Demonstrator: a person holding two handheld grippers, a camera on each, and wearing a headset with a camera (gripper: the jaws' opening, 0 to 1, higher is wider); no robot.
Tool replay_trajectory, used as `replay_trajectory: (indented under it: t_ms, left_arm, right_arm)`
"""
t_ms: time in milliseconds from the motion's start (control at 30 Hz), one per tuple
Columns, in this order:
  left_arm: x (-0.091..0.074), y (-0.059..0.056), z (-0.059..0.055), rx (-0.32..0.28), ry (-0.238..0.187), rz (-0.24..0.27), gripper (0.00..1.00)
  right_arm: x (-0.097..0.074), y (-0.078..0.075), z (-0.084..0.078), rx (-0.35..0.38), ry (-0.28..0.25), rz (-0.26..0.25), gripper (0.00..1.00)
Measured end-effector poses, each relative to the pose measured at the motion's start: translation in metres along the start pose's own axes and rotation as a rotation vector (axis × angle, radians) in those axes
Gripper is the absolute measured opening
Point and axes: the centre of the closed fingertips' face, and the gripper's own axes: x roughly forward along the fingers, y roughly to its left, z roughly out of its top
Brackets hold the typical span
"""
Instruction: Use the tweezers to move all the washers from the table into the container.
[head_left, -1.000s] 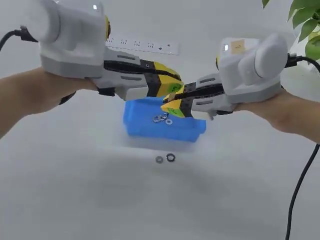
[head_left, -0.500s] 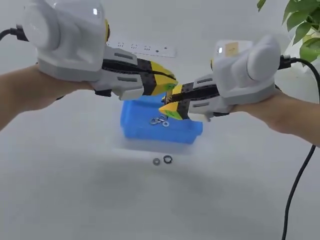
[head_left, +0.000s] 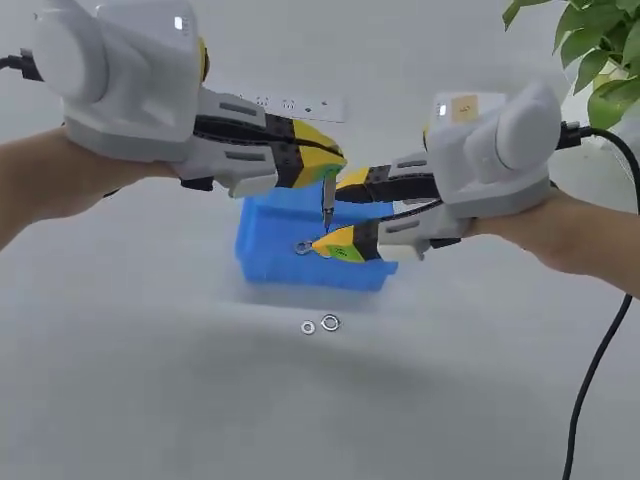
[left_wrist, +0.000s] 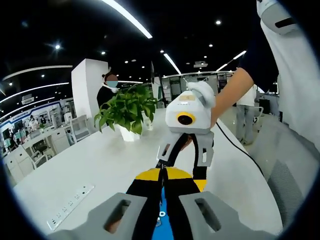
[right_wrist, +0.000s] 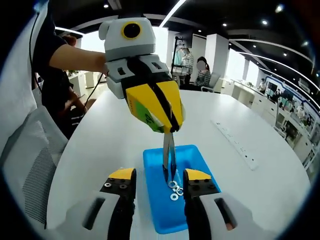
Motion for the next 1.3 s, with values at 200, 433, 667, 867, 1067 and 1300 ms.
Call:
replay_trajectory:
  t_ms: [200, 433, 667, 867, 1067, 1300]
  left_arm:
    - [-0.004, -0.017, -0.002, -0.002, 0.036, -0.032, 0.04]
    - [-0.006, -0.036, -0.002, 0.010, 0.028, -0.042, 0.04]
    - [0.003, -0.054, 0.013, 0.016, 0.012, -0.016, 0.04]
    - [-0.010, -0.061, 0.004, 0.003, -0.005, -0.014, 0.04]
    - [-0.021, -0.068, -0.014, -0.004, -0.009, 0.010, 0.04]
    - [-0.022, -0.076, -0.037, -0.044, 0.018, 0.003, 0.04]
  right_arm:
    - [-0.016, 0.002, -0.011, 0.003, 0.005, -0.044, 0.57]
    - [-0.032, 0.018, -0.017, 0.024, -0.020, -0.058, 0.69]
    - [-0.047, 0.038, -0.024, 0.039, -0.025, -0.039, 0.79]
    - [-0.053, 0.054, -0.034, 0.064, -0.028, -0.008, 0.88]
    - [-0.055, 0.069, -0.042, 0.086, -0.030, 0.019, 0.97]
    - [-0.056, 0.087, -0.052, 0.104, -0.026, 0.049, 1.00]
